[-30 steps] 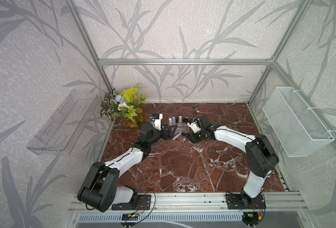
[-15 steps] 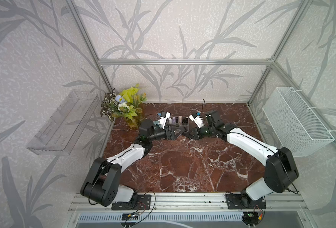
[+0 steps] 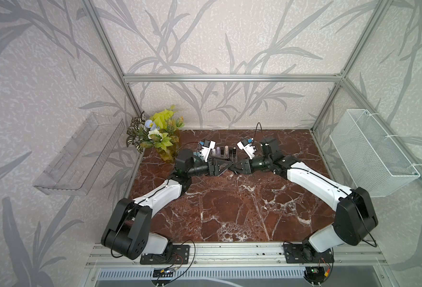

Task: Arrange the lipsticks in the organizer
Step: Pick up the lipstick at the center of the board.

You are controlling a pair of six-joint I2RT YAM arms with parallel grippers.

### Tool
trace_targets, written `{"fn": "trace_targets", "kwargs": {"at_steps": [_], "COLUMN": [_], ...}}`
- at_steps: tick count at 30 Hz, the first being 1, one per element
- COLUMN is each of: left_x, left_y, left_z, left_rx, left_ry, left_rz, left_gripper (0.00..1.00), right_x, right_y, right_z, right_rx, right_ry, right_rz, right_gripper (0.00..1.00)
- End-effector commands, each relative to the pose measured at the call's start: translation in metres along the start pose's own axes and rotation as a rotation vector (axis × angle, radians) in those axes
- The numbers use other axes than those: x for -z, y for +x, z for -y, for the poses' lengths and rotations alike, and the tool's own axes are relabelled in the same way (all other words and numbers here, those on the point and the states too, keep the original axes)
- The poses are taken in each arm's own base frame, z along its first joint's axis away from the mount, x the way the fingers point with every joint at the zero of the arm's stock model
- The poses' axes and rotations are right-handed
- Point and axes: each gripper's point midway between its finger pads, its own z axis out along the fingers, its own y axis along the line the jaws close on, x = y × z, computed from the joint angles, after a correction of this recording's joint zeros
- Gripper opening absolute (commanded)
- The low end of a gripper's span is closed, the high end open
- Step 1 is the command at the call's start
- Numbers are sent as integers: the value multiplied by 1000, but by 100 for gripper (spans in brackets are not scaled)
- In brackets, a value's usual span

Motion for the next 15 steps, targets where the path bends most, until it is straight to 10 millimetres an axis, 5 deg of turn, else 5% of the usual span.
{"fn": "trace_targets", "kwargs": {"at_steps": [1, 15], "left_x": [-4, -5], "left_y": [-11, -12], "left_z": [13, 22], "left_rx": [-35, -37], "left_ry": [53, 88], "left_rz": [9, 2], "left_gripper": [74, 49], "right_x": [5, 3], "right_y": [-6, -9], "right_z": [-14, -18], "right_rx": [23, 15], "right_ry": [-56, -85], "right_rz": [27, 24], "right_gripper": [14, 15]}}
